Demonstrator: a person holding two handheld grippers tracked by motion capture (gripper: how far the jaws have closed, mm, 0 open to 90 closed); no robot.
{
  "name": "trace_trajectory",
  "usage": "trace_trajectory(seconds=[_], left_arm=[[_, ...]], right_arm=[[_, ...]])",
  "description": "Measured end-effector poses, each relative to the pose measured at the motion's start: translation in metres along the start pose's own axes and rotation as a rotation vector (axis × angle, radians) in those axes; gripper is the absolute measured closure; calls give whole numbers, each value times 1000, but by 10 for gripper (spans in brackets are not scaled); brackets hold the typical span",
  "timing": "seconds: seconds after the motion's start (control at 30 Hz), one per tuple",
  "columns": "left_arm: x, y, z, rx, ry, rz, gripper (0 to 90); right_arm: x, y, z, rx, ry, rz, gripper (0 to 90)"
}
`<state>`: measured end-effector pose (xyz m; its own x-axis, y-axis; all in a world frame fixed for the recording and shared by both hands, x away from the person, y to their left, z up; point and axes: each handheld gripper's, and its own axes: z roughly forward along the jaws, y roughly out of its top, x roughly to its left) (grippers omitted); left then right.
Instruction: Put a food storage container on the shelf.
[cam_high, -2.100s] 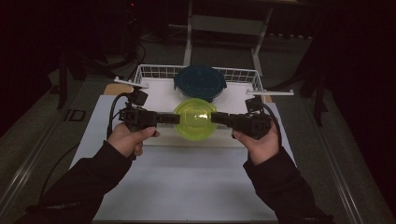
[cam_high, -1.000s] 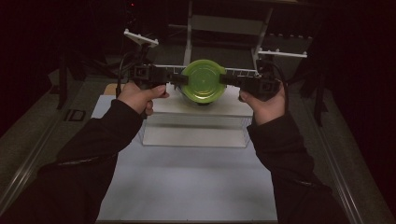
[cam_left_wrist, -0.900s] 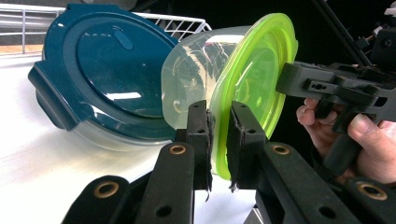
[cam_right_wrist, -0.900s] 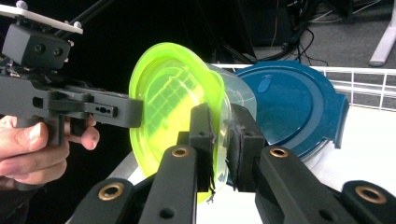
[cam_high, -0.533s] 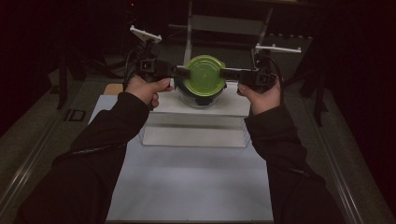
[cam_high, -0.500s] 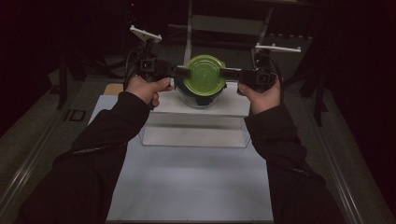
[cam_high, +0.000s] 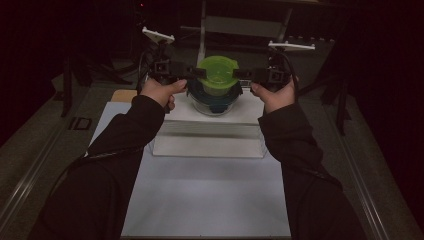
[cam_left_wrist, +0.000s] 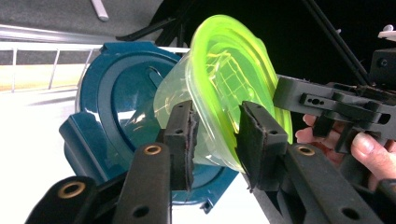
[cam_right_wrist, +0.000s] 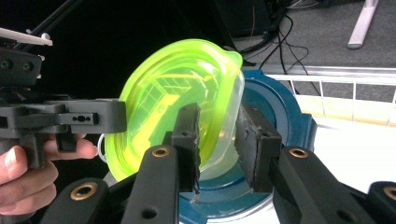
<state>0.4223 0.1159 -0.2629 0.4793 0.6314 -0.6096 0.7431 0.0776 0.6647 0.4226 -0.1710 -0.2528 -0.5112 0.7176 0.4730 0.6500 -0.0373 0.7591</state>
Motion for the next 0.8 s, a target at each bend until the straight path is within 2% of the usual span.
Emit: trace_trajectory(seconds=[0.1,0.3,0.43,0.6,0.73,0.77,0.8], left_arm=[[2,1,2,-13,12,13,584],[2,3,1,-29,52,39,489],[0,4,-2,-36,46,49,459],[3,4,-3,-42,63,37,425],[4,3,-6,-66,36,31,378],[5,2,-8,-69,14,51,370],[5,1,-9,-73,-6,62,325]], right_arm=[[0,2,3,-1,-8,2,662],[1,5,4,-16,-4,1,567],[2,6,2,-23,-3,-17,517],[4,7,-2,-46,-18,-56,435],[5,7,-3,-53,-15,-67,397],[5,7,-4,-53,-17,-77,385],[6,7,-4,-56,-21,-81,371]])
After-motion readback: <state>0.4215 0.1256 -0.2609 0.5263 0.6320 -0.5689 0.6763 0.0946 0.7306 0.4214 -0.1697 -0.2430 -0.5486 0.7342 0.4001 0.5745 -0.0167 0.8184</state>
